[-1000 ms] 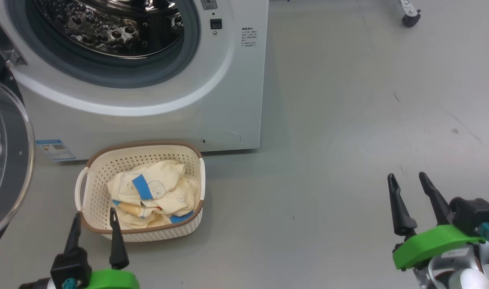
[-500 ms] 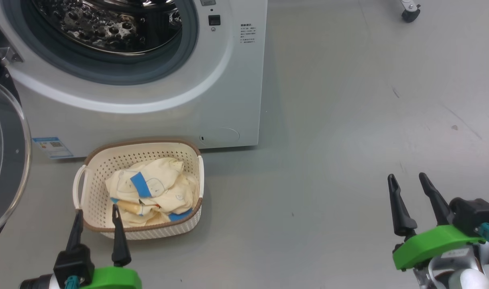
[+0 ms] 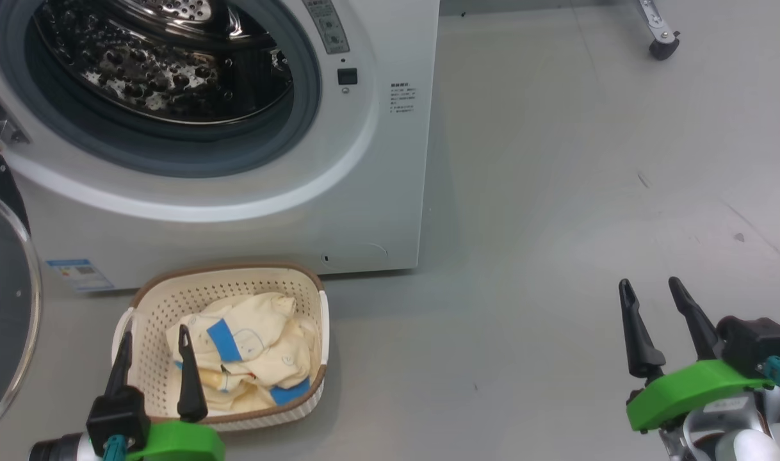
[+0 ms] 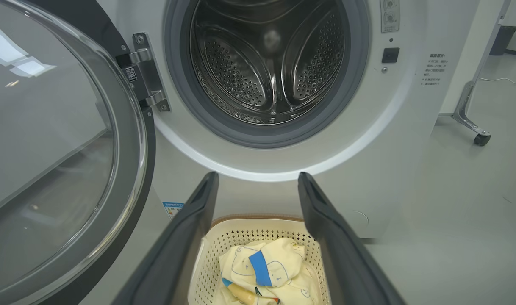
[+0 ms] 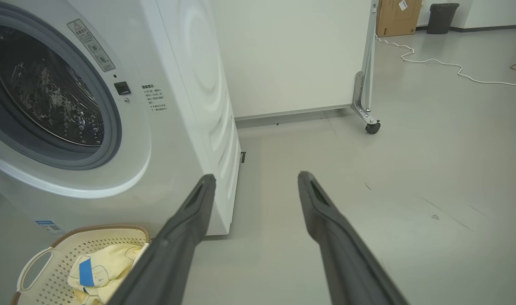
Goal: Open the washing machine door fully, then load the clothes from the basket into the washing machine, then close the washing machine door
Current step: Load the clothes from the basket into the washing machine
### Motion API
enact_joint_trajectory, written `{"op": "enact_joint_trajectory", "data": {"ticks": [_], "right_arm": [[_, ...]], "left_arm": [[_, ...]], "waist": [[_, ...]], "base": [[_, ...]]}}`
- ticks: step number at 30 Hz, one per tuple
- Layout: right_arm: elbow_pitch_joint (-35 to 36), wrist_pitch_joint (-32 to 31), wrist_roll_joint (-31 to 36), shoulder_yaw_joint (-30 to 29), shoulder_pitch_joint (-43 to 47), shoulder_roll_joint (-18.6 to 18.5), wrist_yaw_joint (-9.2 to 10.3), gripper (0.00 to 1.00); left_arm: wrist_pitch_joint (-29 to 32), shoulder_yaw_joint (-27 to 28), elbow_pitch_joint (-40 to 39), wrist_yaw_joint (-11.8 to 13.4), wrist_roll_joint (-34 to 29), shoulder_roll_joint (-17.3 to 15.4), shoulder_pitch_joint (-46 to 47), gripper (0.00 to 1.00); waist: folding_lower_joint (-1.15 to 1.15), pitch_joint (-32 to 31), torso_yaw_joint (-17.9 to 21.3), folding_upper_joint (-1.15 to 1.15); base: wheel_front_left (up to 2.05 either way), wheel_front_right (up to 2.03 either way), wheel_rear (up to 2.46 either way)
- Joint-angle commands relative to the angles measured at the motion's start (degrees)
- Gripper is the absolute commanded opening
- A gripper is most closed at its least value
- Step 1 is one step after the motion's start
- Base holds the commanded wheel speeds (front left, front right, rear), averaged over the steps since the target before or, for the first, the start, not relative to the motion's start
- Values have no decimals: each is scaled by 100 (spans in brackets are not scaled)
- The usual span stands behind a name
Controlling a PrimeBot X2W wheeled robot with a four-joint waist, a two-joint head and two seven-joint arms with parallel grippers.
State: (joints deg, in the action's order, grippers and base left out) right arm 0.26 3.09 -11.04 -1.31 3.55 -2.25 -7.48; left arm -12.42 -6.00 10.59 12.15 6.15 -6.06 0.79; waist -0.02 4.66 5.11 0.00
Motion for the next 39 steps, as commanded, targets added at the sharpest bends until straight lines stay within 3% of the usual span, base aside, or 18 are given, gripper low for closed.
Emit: {"op": "enact_joint_trajectory", "data": {"ticks": [1, 11, 39], "right_arm": [[192, 57, 8, 109, -122, -63, -1, 100], [225, 38, 9, 139, -106, -63, -1, 100], [251, 46, -3, 139, -129, -63, -1, 100]], "left_arm": [[-55, 164, -155, 12, 11, -103, 261, 100], [-75, 117, -139, 7, 79, -114, 221, 100], [-86, -51, 91, 50, 171, -137, 384, 100]], "waist": [[2, -8, -5, 0], [2, -27, -7, 0], [2, 92, -65, 0]], "base": [[161, -161, 0], [86, -86, 0], [0, 0, 0]]}}
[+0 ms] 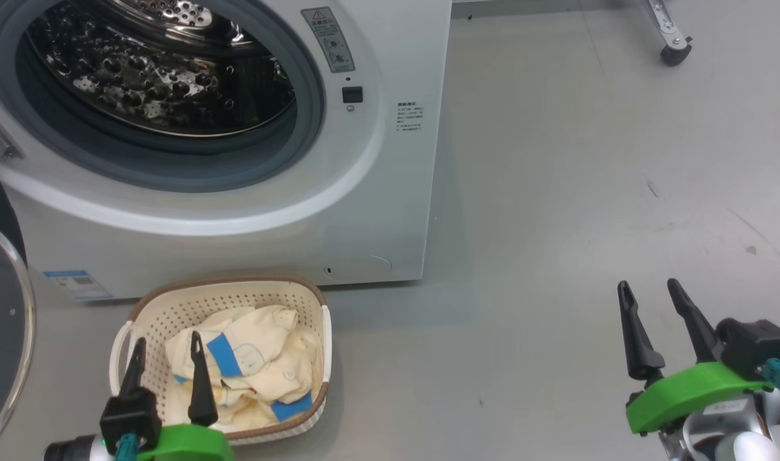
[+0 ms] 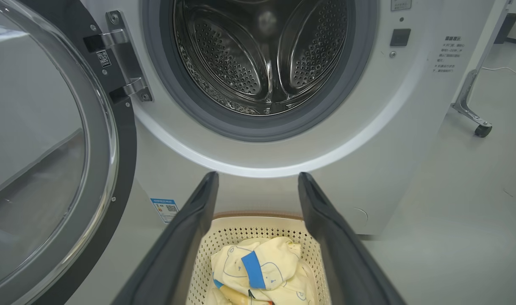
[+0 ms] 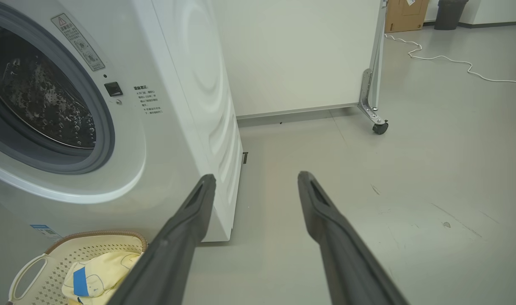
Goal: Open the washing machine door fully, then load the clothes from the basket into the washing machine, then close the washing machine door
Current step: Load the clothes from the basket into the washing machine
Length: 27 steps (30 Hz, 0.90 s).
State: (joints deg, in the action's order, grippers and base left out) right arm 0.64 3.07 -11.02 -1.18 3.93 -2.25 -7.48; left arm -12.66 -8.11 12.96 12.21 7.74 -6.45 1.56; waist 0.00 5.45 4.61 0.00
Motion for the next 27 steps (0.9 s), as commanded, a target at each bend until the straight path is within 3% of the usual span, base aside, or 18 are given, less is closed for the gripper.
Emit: {"op": "enact_joint_trajectory", "data": {"ticks": [1, 7, 22, 27], "right_arm": [[212, 46, -3, 131, -172, -63, -1, 100], [241, 35, 16, 207, -265, -63, -1, 100], [350, 119, 53, 651, -810, -63, -1, 100], [367, 173, 24, 784, -1023, -69, -1, 100]], "left_arm": [[-47, 122, -92, 18, 12, -90, 339, 100], [10, -130, 437, -180, 27, -20, 686, 100], [20, -354, 3328, -807, 374, 166, 2404, 100], [53, -323, 4091, -880, 465, 178, 2933, 100]], "waist": [[0, 27, -27, 0], [0, 211, -96, 0], [0, 1192, 143, 0], [0, 1587, 309, 0]], "base": [[0, 0, 0], [0, 0, 0], [0, 0, 0], [0, 0, 0]]}}
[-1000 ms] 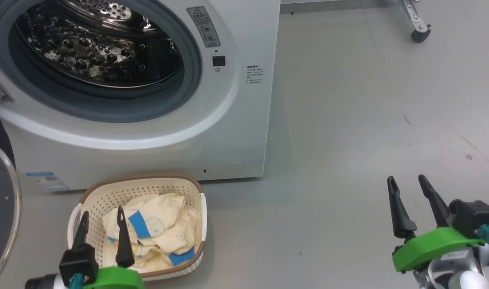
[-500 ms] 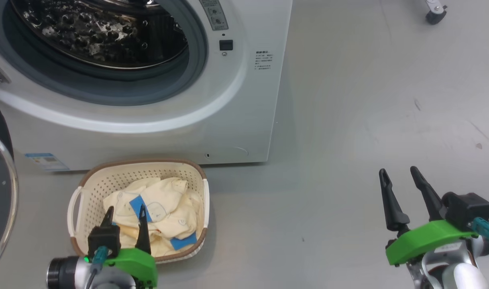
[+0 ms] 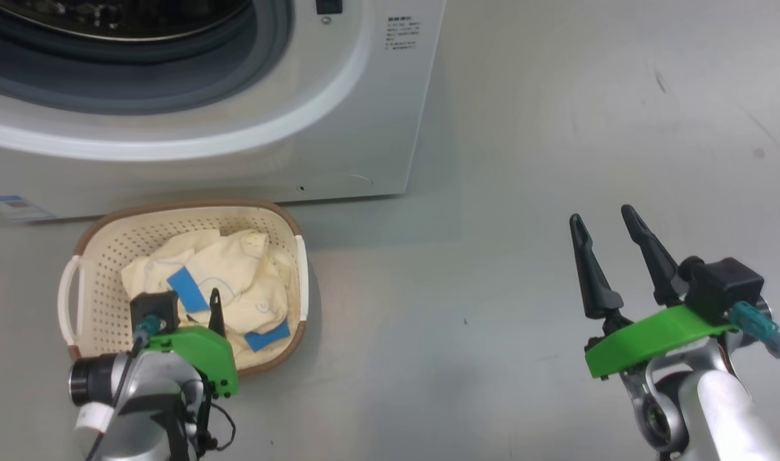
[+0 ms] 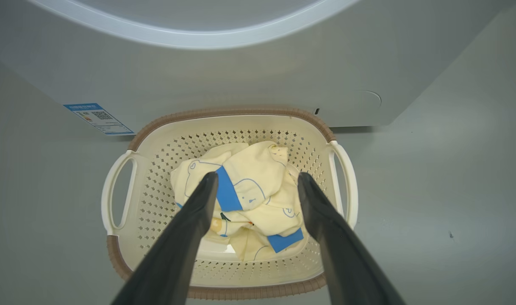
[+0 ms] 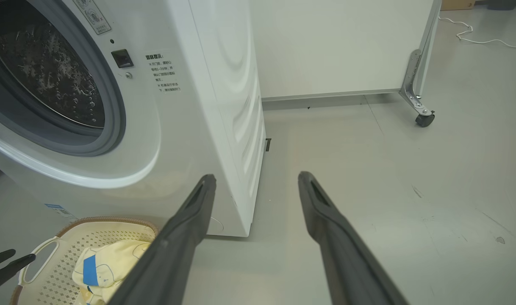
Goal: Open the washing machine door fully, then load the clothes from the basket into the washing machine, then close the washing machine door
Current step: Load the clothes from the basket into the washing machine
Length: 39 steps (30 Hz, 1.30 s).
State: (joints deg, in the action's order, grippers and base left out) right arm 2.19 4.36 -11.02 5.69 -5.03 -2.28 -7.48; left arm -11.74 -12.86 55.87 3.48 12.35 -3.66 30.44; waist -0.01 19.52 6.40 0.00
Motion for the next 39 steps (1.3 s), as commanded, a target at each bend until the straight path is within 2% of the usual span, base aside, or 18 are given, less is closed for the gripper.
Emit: {"op": "enact_joint_trajectory", "data": {"ticks": [1, 12, 21, 30, 39], "right_arm": [[196, 88, -6, 173, -252, -82, -1, 100], [-35, 402, -181, 435, -759, -91, -1, 100], [-224, 673, -326, 715, -1177, -85, -1, 100], [-328, 866, -520, 848, -1460, -73, -1, 100], [-441, 988, -569, 981, -1668, -66, -1, 100]], "left_arm": [[67, 208, 138, -59, 93, -119, 283, 100], [716, 601, 1237, -372, 632, -396, 1320, 100], [1160, 662, 1569, -527, 771, -826, 1898, 100], [1347, 761, 1654, -465, 912, -1207, 2380, 100], [1447, 769, 1694, -182, 960, -1364, 2767, 100]], "waist": [[1, 397, 231, 0], [1, 1390, 630, 0], [1, 2121, 946, 0], [1, 2837, 1185, 0], [1, 3322, 1300, 0]], "base": [[0, 0, 0], [0, 0, 0], [0, 0, 0], [0, 0, 0], [0, 0, 0]]}}
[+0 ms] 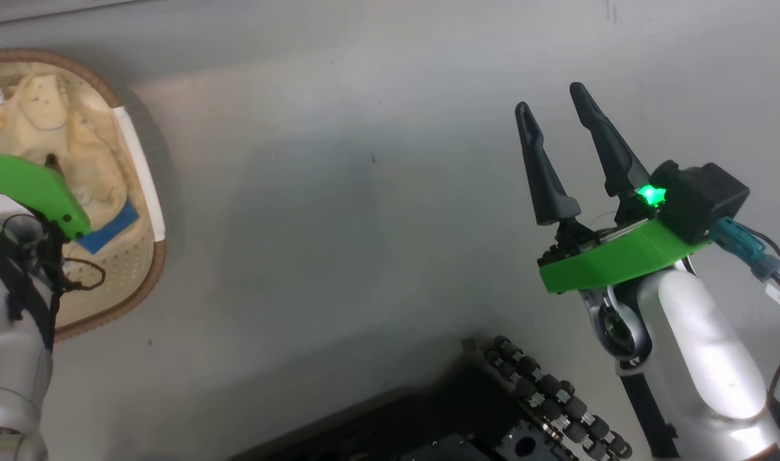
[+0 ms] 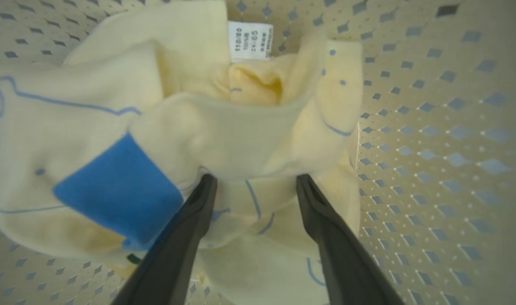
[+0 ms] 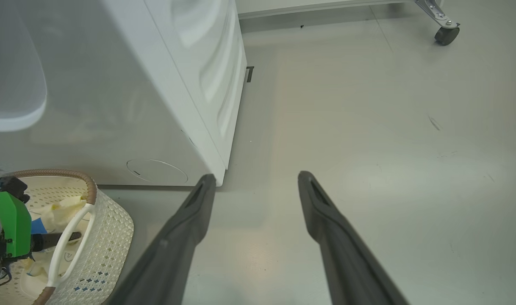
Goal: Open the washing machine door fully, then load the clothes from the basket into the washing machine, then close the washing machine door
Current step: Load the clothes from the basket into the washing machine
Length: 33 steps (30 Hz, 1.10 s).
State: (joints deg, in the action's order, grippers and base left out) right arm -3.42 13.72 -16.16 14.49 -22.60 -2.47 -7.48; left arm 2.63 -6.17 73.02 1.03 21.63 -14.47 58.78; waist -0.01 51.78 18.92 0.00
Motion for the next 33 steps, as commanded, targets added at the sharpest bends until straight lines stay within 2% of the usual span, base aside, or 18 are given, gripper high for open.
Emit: {"op": "enact_joint_trajectory", "data": {"ticks": [1, 6, 7, 8, 9, 10, 17, 33], "right_arm": [[116, 61, -62, 119, 73, -46, -1, 100], [122, 88, -89, 174, 44, -45, -1, 100], [120, 93, -95, 180, 41, -45, -1, 100], [120, 97, -99, 178, 42, -44, -1, 100], [120, 100, -100, 167, 46, -44, -1, 100], [119, 104, -100, 156, 49, -44, -1, 100], [91, 117, -85, 97, 65, -43, -1, 100], [218, -44, 174, -151, 304, -172, -1, 100]], "left_arm": [[45, 105, -14, 113, 43, -285, -43, 100], [141, 84, 11, 342, 28, -361, 20, 99], [142, 63, 15, 396, 8, -378, 35, 69], [148, 68, 18, 450, 16, -387, 48, 43], [142, 78, 21, 501, 29, -393, 60, 6], [124, 82, 23, 530, 39, -396, 64, 0], [37, 110, 38, 526, 150, -322, -22, 0], [-956, -6, 34, 361, 256, 171, -409, 0]], "waist": [[1, 123, 56, 0], [1, 216, 108, 0], [1, 232, 120, 0], [1, 243, 126, 0], [1, 254, 130, 0], [1, 261, 131, 0], [1, 199, 47, 0], [1, -566, -556, 0]], "base": [[0, 0, 0], [0, 0, 0], [0, 0, 0], [0, 0, 0], [0, 0, 0], [0, 0, 0], [0, 0, 0], [0, 0, 0]]}}
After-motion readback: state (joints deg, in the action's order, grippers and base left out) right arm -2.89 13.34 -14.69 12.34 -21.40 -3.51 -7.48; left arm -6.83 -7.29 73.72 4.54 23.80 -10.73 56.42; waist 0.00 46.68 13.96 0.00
